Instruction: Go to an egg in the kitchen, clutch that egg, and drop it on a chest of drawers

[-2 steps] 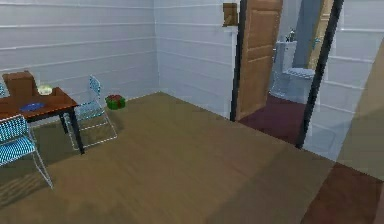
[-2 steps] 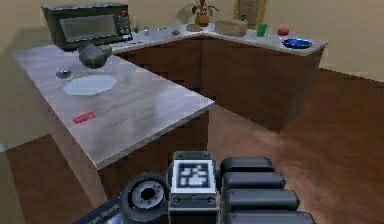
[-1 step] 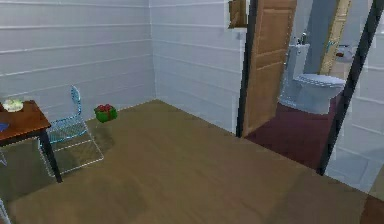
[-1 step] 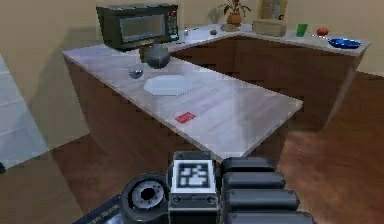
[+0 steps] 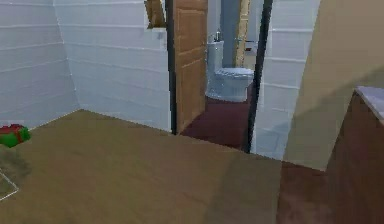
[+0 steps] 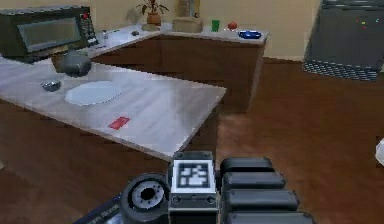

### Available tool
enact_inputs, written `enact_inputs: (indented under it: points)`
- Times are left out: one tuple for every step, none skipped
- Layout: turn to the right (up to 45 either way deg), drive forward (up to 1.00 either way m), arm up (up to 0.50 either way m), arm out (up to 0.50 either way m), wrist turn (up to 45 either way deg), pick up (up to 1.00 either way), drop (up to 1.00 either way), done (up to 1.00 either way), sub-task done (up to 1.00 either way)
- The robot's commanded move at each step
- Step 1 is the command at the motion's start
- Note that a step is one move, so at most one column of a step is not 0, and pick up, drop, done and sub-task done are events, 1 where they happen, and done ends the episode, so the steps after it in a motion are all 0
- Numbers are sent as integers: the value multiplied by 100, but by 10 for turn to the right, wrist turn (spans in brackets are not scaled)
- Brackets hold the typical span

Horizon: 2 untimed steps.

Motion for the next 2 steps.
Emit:
enact_inputs:
  points:
    - [0,100,0,0,0,0,0,0,0]
    - [30,0,0,0,0,0,0,0,0]
